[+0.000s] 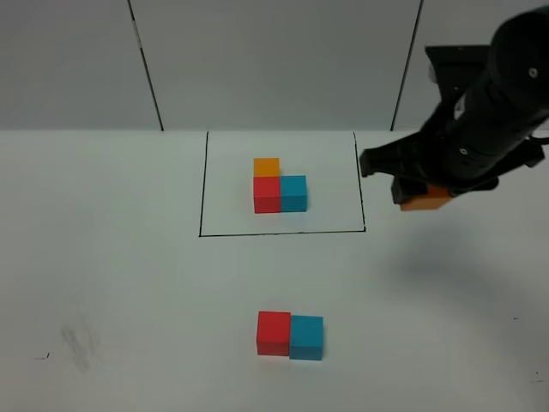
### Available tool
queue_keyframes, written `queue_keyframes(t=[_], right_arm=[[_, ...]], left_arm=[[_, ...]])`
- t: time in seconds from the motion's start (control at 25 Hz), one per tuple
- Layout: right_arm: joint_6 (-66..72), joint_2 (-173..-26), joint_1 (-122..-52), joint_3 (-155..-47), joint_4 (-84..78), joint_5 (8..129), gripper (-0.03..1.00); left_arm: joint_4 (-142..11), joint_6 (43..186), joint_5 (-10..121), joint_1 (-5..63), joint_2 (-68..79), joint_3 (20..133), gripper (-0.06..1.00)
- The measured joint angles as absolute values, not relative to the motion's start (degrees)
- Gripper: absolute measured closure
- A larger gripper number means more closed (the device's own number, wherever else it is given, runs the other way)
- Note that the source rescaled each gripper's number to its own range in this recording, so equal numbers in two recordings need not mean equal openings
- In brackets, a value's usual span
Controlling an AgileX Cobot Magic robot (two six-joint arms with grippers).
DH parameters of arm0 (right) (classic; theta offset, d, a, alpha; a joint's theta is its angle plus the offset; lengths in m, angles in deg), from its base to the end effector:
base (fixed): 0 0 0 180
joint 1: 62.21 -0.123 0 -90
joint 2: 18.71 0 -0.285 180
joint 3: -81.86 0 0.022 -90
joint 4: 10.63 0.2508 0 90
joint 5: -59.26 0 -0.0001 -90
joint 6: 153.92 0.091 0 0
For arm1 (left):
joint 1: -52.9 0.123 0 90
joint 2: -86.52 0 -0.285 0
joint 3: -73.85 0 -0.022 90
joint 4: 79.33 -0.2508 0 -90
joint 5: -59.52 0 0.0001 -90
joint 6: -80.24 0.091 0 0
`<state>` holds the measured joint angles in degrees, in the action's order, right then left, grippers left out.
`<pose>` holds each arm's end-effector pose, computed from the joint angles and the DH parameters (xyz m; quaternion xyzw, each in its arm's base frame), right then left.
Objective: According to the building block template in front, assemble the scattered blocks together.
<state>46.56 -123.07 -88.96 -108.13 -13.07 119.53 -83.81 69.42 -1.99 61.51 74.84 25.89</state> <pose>0.3242 0.1596 0.3197 -0.0596 0.9736 0.0693 0.2092 0.0029 0.0068 0.2795 -0.1475 0.8577 0.0296 0.4916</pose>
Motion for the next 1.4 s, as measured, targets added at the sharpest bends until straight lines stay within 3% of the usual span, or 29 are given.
queue_keyframes(t=[0.2, 0.44, 0.96, 1.4], right_arm=[[46.80, -132.06, -90.87, -121.37, -10.20, 127.83, 0.94], [48.40, -140.58, -94.05, -128.60, -10.63, 128.41, 0.94], [62.92, -151.29, -101.36, -129.73, -16.56, 128.22, 0.94], [65.26, -152.56, -101.68, -129.73, -10.63, 123.61, 0.94]], left_arm=[[-83.81, 69.42, -1.99, 61.51, 74.84, 25.89, 0.46], [-83.81, 69.42, -1.99, 61.51, 74.84, 25.89, 0.46], [-83.81, 69.42, -1.99, 61.51, 74.84, 25.89, 0.46], [-83.81, 69.42, -1.99, 61.51, 74.84, 25.89, 0.46]])
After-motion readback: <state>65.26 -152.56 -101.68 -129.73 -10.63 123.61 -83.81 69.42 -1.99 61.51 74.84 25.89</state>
